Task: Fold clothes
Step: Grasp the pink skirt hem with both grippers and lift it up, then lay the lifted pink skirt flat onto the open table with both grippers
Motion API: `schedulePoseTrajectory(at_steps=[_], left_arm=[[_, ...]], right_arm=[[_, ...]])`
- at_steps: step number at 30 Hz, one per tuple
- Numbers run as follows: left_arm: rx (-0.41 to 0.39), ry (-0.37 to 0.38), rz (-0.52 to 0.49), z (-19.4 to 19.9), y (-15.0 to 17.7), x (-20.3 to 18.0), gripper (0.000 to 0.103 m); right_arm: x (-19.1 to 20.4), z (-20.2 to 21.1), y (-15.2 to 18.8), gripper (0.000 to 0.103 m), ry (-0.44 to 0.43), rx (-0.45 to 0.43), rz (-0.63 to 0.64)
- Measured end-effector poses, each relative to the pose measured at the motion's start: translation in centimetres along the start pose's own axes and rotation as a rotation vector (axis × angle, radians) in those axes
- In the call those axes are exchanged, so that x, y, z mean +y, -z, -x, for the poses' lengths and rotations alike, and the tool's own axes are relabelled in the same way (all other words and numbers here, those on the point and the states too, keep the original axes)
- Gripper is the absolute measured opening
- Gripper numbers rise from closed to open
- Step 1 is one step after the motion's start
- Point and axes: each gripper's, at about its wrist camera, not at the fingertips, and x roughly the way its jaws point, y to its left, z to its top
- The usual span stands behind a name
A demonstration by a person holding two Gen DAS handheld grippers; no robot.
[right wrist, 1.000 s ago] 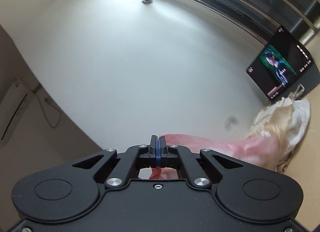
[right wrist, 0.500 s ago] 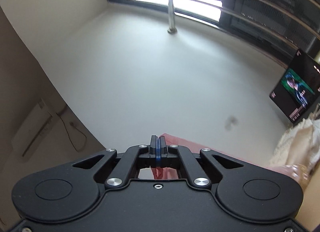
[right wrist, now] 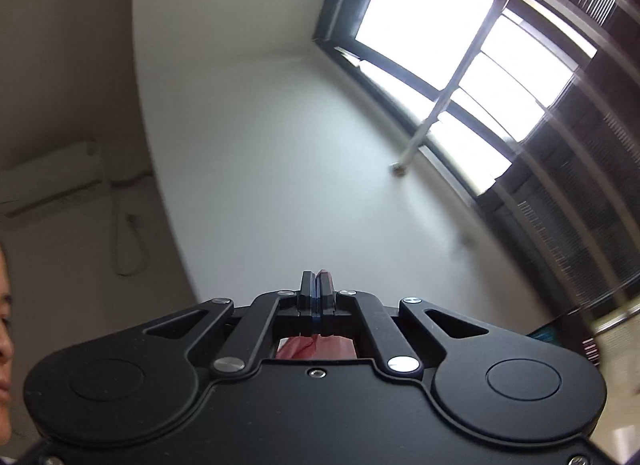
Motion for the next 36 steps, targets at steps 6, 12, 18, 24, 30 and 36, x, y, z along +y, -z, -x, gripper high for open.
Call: schedulePoseTrajectory(at_steps=[6,12,18,24,30,36], left_arm=[[0.370,0.245,-0.015,-16.2,4.8,-9.1,0.074],[0.572,0.182,0.015,-23.4,12.4,-13.0,0.090],[0.592,0.236,0.009,-22.0,13.3,-11.2,0.101],[0.693,0.251,-0.126,-16.1,18.1,-11.1,0.093],[0.748,0.337,-0.179,-12.7,22.3,-13.3,0.031],[0.747,0.325,-0.226,-15.6,22.7,-15.8,0.015]], right_arm=[[-9.2,-1.1,0.1,0.002,0.430,0.052,-0.109],[-22.7,-2.0,5.4,0.083,1.037,0.260,-0.071],[-25.2,1.2,8.9,0.083,1.018,0.338,-0.081],[-22.6,1.4,12.8,0.083,0.966,0.617,0.017],[-19.8,0.3,22.8,0.079,0.760,1.036,0.144],[-19.4,-1.1,28.0,0.012,0.734,1.164,0.285]])
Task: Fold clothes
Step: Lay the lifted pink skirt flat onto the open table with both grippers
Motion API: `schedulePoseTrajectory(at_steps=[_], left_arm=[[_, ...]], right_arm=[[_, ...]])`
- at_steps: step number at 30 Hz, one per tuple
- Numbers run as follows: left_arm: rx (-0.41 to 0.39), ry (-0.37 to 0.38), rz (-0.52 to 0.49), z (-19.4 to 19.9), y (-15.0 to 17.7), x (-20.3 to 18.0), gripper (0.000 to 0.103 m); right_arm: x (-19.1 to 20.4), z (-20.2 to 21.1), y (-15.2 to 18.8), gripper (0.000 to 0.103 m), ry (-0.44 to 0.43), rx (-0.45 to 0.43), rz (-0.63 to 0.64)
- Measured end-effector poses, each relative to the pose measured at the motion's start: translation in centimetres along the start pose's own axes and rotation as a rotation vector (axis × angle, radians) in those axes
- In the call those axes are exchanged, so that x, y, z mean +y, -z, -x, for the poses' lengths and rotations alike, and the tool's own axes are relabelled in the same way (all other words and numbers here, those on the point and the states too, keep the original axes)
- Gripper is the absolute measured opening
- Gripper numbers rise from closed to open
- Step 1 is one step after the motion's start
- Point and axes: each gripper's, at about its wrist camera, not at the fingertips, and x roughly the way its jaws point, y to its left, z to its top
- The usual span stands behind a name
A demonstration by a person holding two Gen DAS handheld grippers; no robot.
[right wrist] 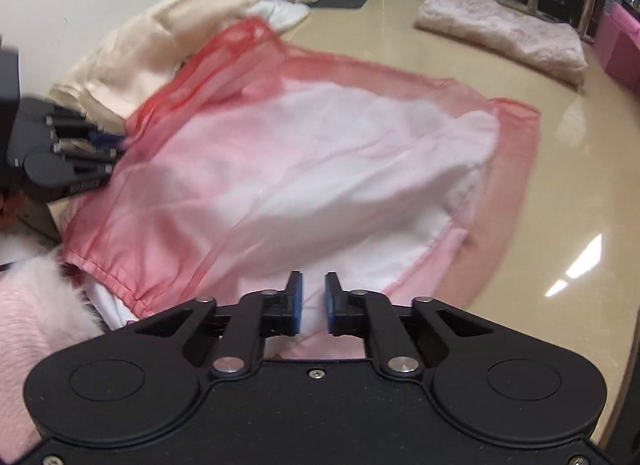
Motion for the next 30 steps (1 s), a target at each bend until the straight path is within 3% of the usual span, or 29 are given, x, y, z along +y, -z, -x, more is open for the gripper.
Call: schedulePoseTrajectory(at_steps=[2,8,11,12,13,14,15,16,17,20,24,26,30], left_arm=[[-0.002,-0.037,-0.021,-1.4,-1.6,-0.2,0.015],[0.015,-0.119,0.025,-5.1,-6.7,0.8,0.018],[-0.011,-0.147,0.096,-5.0,-8.6,2.1,0.044],[-0.063,-0.135,0.135,-3.8,-8.6,3.0,0.064],[-0.113,-0.118,0.172,-2.4,-8.1,3.9,0.089],[-0.163,-0.103,0.206,-1.0,-7.5,4.9,0.103],[-0.202,-0.092,0.221,0.3,-6.6,5.5,0.103],[-0.238,-0.083,0.234,1.7,-5.7,6.1,0.103],[-0.245,-0.089,0.223,2.5,-4.6,6.3,0.103],[-0.263,-0.108,0.177,4.8,-1.2,6.6,0.103],[-0.235,-0.153,0.011,5.9,3.4,4.3,0.103],[-0.213,-0.182,-0.061,5.7,4.9,2.8,0.103],[-0.175,-0.208,-0.165,4.8,6.5,0.2,0.103]], right_arm=[[-0.2,-0.7,-0.1,0.016,0.071,-0.016,0.016],[-3.9,-1.6,-1.4,0.015,0.115,-0.102,-0.156],[-5.1,-1.2,-1.8,0.023,0.127,-0.147,-0.254],[-5.4,-0.4,-1.5,0.027,0.097,-0.196,-0.273],[-5.5,0.8,-1.1,0.045,0.070,-0.241,-0.279],[-5.5,1.9,-0.7,0.058,0.057,-0.273,-0.275],[-5.3,2.9,-0.1,0.079,0.056,-0.293,-0.260],[-5.1,3.9,0.5,0.091,0.058,-0.310,-0.242],[-4.8,4.9,1.2,0.093,0.060,-0.328,-0.224],[-4.1,6.4,3.2,0.095,0.077,-0.330,-0.162],[-3.0,6.0,5.1,0.095,0.141,-0.237,-0.081],[-2.9,5.4,5.4,0.093,0.124,-0.208,-0.099],[-2.6,3.8,4.4,0.072,0.106,-0.154,-0.093]])
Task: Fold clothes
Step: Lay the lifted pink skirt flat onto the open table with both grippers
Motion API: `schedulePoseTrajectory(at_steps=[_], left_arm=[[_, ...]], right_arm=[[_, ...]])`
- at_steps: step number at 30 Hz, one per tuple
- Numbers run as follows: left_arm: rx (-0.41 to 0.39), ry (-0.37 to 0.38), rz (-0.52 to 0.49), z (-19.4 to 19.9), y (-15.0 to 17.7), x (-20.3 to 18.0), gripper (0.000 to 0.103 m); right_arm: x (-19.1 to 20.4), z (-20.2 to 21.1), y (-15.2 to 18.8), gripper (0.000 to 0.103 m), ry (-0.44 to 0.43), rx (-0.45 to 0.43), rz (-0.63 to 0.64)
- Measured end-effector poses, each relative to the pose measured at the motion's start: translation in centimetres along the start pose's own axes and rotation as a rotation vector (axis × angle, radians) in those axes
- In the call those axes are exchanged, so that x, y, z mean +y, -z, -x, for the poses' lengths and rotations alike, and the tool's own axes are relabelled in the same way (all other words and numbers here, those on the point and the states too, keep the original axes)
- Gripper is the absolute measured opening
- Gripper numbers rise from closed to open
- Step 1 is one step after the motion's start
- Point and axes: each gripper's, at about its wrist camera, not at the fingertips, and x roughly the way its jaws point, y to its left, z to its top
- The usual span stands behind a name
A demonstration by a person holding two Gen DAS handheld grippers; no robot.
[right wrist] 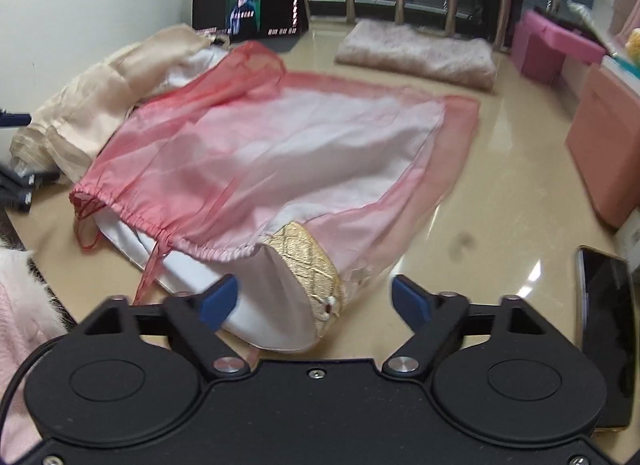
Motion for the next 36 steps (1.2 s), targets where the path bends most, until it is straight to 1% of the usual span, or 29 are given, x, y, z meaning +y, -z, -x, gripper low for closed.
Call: schedulePoseTrajectory(at_steps=[1,3,5,6,7,8,9,10,11,12,15,17,19,21,22,26,28,33,35,36], left_arm=[[0.005,-0.005,-0.019,-0.2,0.1,-0.6,0.102],[0.016,-0.004,-0.041,-0.6,0.0,-1.3,0.102],[0.019,-0.007,-0.043,-0.9,-0.2,-1.8,0.102],[0.023,-0.006,-0.030,-1.1,-0.4,-1.9,0.102],[0.027,-0.004,-0.018,-1.3,-0.6,-1.9,0.101],[0.032,-0.002,-0.006,-1.4,-0.7,-1.9,0.101],[0.038,0.001,0.010,-1.6,-0.8,-1.8,0.101],[0.043,0.004,0.024,-1.8,-1.0,-1.7,0.101],[0.046,0.000,0.031,-1.8,-1.0,-1.6,0.101],[0.046,0.001,0.036,-1.8,-1.0,-1.6,0.100],[0.048,0.019,0.033,-2.0,-1.0,-2.0,0.099],[0.029,0.017,0.015,-1.8,-1.1,-2.5,0.097],[0.020,0.025,0.011,-1.6,-1.2,-2.8,0.095],[0.008,0.052,0.021,-1.4,-1.5,-3.0,0.093],[-0.001,0.063,0.025,-1.2,-1.6,-3.1,0.093],[-0.054,0.082,0.027,0.1,-2.2,-3.3,0.093],[-0.076,0.072,0.027,0.6,-2.4,-3.3,0.093],[-0.074,-0.021,0.044,1.0,-3.1,-2.7,0.093],[-0.076,0.021,0.059,1.1,-3.2,-2.2,0.093],[-0.074,0.045,0.057,1.0,-3.3,-2.1,0.093]], right_arm=[[0.5,-0.5,-0.4,0.069,0.013,0.016,0.029],[1.7,-1.3,-1.2,0.069,0.048,0.041,0.095],[2.9,-1.7,-2.0,0.069,0.098,0.021,0.164],[3.5,-1.9,-2.3,0.063,0.121,0.000,0.200],[4.0,-1.8,-2.6,0.033,0.134,-0.026,0.226],[3.7,-1.4,-2.9,0.011,0.112,-0.060,0.189],[3.1,-0.8,-3.3,0.002,0.080,-0.096,0.133],[2.5,-0.2,-3.6,0.001,0.048,-0.131,0.077],[1.2,0.8,-3.5,0.001,0.036,-0.194,-0.025],[-0.3,2.0,-3.3,0.001,0.032,-0.265,-0.141],[-5.5,4.2,-0.8,0.001,-0.007,-0.393,-0.507],[-7.5,4.2,0.7,0.001,0.000,-0.373,-0.620],[-8.7,3.9,2.2,0.001,0.013,-0.322,-0.680],[-9.1,3.6,3.3,0.002,0.011,-0.287,-0.708],[-9.1,3.5,3.7,0.004,0.011,-0.273,-0.711],[-8.5,3.2,4.5,0.006,0.009,-0.245,-0.699],[-8.3,2.8,4.7,0.006,0.025,-0.230,-0.684],[-7.9,2.5,4.6,0.006,0.061,-0.201,-0.641],[-7.8,2.3,4.5,0.009,0.070,-0.182,-0.619],[-7.7,2.2,4.5,0.013,0.075,-0.169,-0.607]])
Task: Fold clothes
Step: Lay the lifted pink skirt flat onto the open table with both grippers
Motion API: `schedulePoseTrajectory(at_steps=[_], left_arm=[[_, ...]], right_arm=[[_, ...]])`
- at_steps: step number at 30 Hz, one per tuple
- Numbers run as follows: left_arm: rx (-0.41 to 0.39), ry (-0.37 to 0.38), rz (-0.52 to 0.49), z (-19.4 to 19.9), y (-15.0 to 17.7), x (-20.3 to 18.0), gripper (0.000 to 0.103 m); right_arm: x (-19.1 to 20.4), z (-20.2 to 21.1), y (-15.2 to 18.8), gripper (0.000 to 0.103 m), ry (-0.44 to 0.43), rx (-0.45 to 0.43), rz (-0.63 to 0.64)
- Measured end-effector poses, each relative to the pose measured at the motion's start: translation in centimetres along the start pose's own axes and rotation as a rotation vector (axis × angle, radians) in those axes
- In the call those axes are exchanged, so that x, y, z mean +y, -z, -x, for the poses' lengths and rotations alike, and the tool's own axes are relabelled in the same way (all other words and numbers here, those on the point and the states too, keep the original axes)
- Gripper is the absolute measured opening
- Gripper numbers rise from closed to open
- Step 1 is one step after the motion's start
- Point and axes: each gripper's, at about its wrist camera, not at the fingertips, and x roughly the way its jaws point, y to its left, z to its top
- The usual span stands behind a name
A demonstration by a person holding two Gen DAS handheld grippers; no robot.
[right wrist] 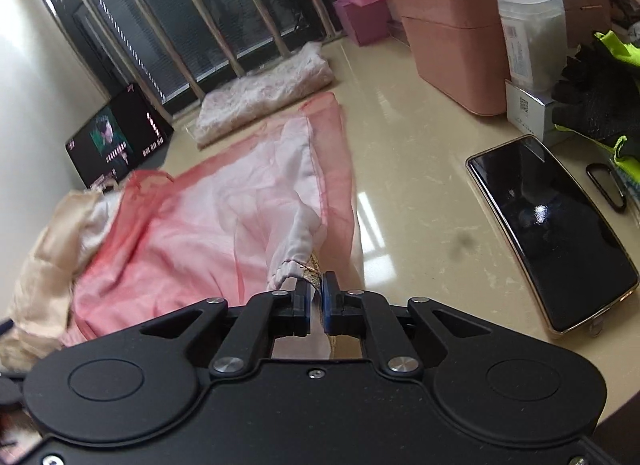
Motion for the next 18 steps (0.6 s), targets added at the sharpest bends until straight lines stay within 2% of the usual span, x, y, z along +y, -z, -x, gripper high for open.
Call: schedulePoseTrajectory(at_steps=[5,8,10,13,18], left_arm=[[0.001,0.026,-0.051,-0.3,-0.2,-1.2,0.082],[0.007,0.041,-0.048,-0.8,-0.7,-1.5,0.066],[0.029,0.054,-0.049,-1.5,-1.0,-1.8,0.048],[0.051,0.048,-0.055,-2.3,-1.3,-2.3,0.037],[0.037,0.005,-0.072,-2.2,-1.3,-2.7,0.034]], right_arm=[[0.1,-0.5,0.4,0.027,0.032,0.031,0.057],[0.5,-0.5,0.6,0.029,0.057,0.042,0.125],[1.0,-0.6,0.7,0.029,0.084,0.044,0.182],[1.6,-0.9,0.7,0.029,0.117,0.026,0.250],[2.9,-1.2,0.6,0.028,0.150,0.000,0.345]])
